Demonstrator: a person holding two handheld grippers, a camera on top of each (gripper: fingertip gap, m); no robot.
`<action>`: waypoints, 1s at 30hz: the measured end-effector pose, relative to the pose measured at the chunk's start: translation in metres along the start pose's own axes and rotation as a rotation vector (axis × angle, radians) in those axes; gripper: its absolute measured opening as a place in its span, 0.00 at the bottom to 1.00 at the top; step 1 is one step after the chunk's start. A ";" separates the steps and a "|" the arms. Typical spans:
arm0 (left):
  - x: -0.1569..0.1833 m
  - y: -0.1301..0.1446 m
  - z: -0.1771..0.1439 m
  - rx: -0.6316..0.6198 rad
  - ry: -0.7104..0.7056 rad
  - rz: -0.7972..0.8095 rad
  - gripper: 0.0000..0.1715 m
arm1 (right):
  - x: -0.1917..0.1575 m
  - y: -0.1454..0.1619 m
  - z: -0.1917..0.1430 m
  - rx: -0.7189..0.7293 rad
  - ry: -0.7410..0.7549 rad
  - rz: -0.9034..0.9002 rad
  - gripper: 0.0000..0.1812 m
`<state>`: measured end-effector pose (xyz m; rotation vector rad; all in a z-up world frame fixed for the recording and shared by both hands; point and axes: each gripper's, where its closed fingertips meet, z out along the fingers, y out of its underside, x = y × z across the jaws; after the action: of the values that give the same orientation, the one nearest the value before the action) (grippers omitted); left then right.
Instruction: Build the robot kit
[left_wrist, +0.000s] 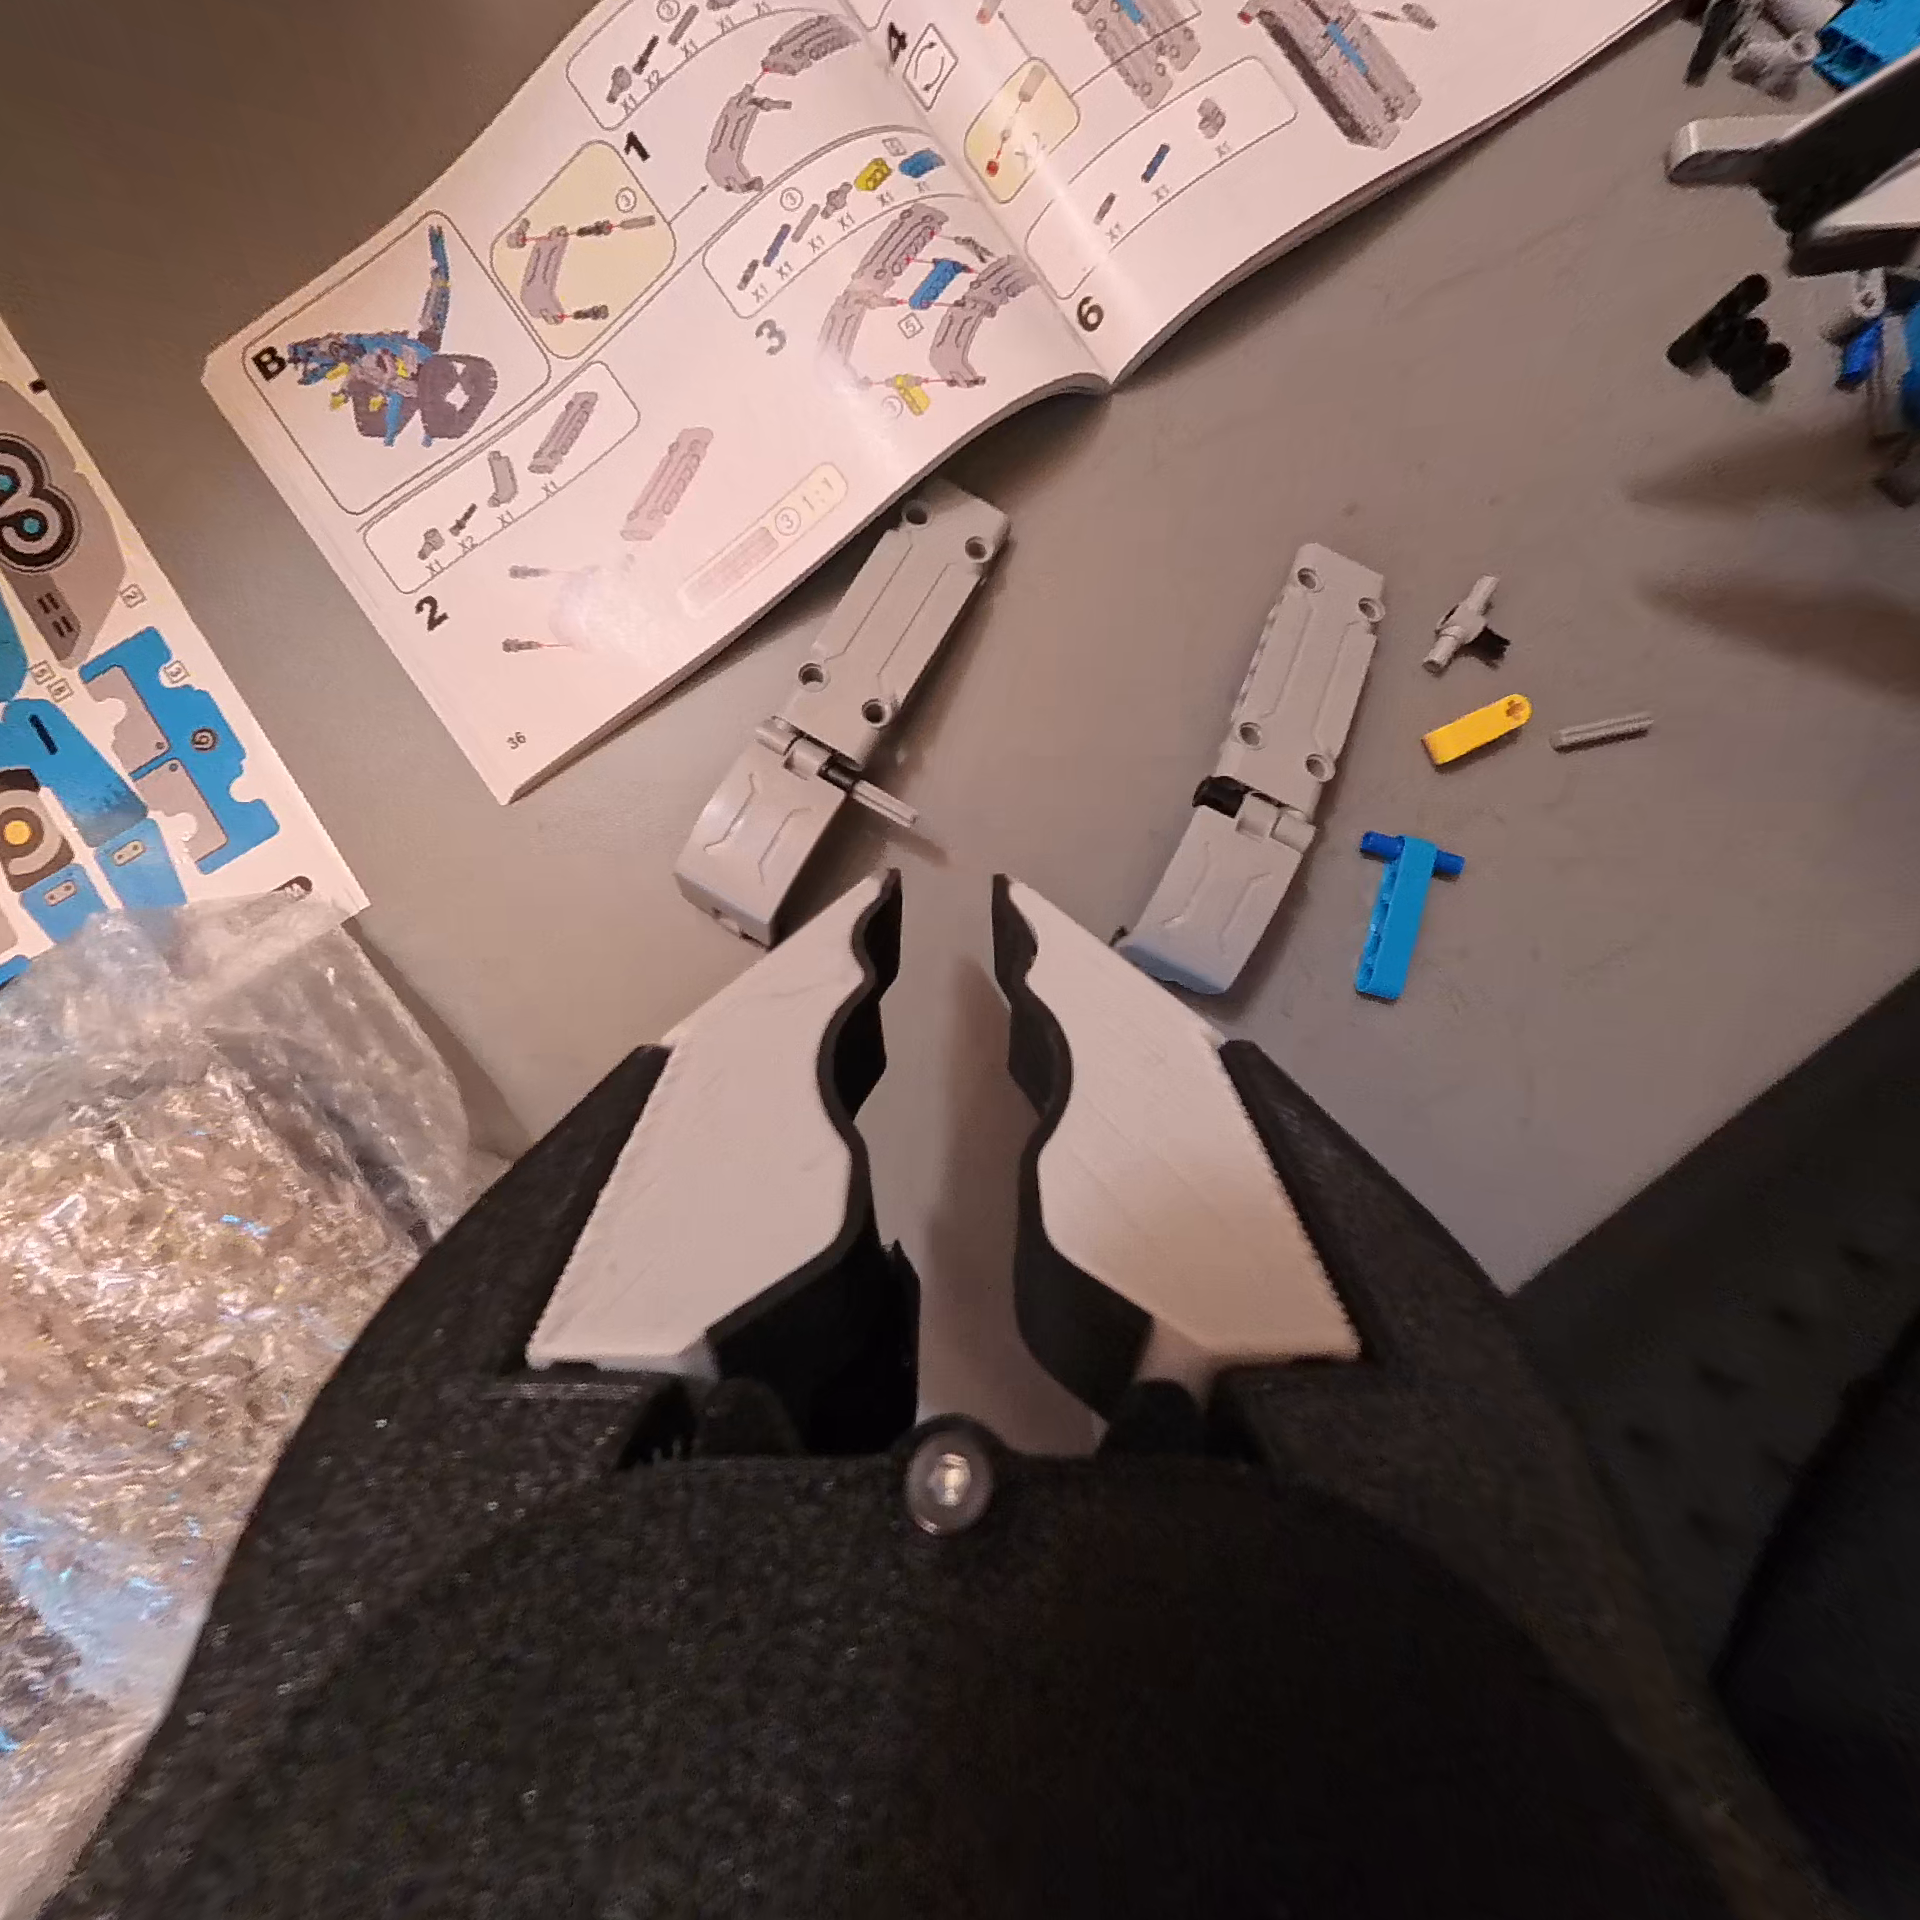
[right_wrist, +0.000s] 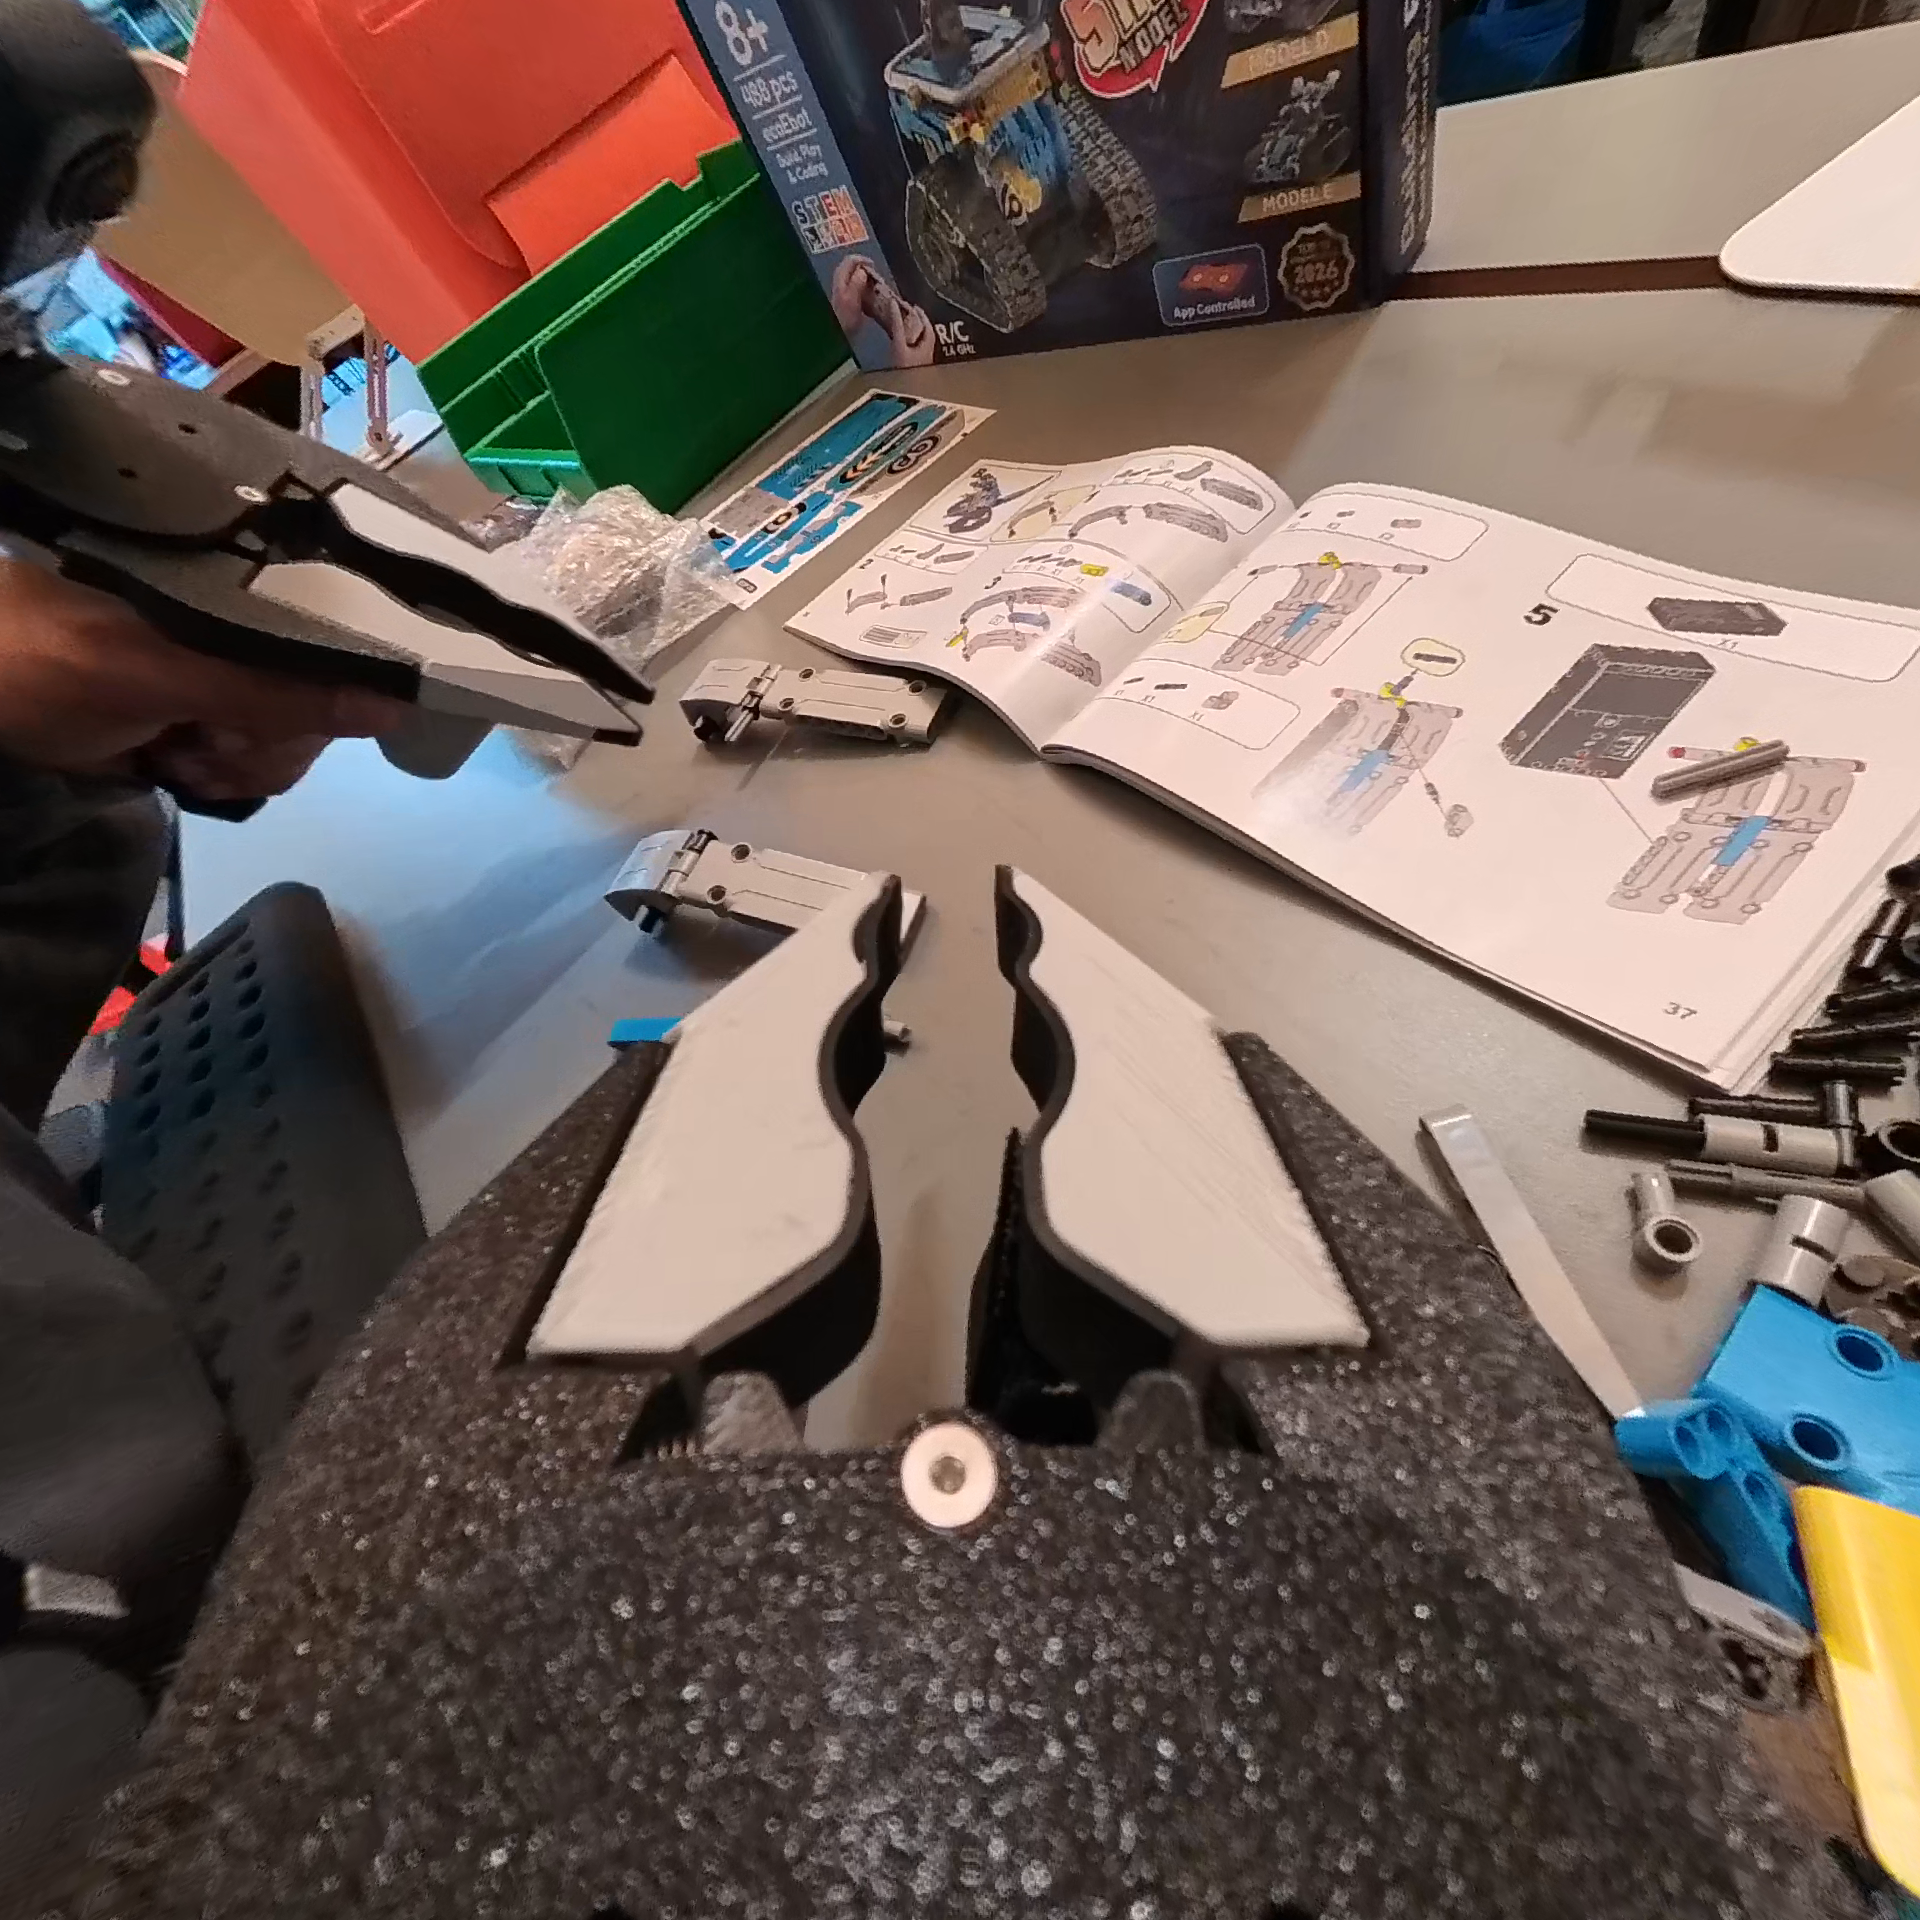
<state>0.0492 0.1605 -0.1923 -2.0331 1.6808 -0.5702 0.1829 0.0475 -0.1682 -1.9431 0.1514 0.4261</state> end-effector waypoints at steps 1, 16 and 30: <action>0.003 0.000 -0.001 0.011 0.006 -0.001 0.09 | 0.001 0.000 0.000 -0.002 0.007 -0.006 0.09; 0.083 0.016 -0.018 0.192 0.207 0.057 0.10 | -0.058 0.069 0.024 -0.370 -0.163 -0.405 0.12; 0.102 -0.006 -0.038 0.331 0.607 -0.264 0.11 | -0.077 0.053 0.028 -0.291 -0.084 -0.821 0.03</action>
<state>0.0503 0.0588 -0.1545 -1.9516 1.4741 -1.5719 0.0889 0.0447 -0.1961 -2.0666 -0.7789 -0.0270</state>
